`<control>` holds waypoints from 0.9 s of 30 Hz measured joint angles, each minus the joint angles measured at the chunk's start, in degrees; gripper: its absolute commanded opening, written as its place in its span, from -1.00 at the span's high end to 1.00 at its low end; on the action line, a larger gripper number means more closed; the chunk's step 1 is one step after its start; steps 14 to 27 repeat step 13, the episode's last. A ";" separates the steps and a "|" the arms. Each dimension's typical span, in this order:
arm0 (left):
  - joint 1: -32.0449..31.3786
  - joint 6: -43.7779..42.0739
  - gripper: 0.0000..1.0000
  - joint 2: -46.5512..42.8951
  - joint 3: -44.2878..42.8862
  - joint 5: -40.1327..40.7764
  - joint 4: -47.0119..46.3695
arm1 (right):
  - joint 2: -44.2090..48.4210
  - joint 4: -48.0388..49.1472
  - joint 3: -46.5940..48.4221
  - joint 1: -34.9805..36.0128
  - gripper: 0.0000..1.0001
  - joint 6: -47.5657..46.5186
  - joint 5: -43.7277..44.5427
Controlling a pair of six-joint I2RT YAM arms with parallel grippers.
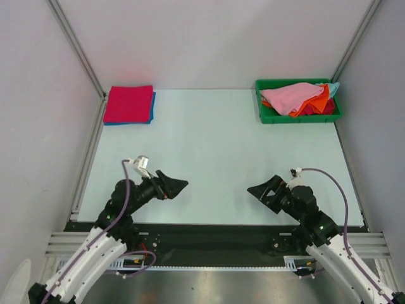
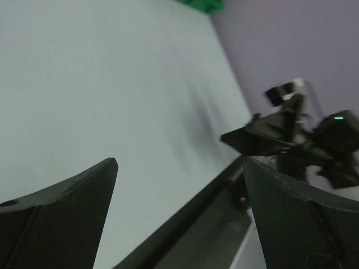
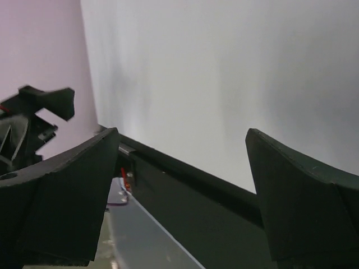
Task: Fold and stack the t-shirts
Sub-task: Reset both grippers
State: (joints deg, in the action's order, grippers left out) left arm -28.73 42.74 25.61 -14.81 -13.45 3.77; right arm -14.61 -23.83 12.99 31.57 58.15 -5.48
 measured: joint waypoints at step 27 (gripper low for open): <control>-0.52 37.22 -0.99 -24.92 13.18 -19.85 -22.05 | 11.56 1.84 -5.77 -0.11 -0.99 11.21 -3.50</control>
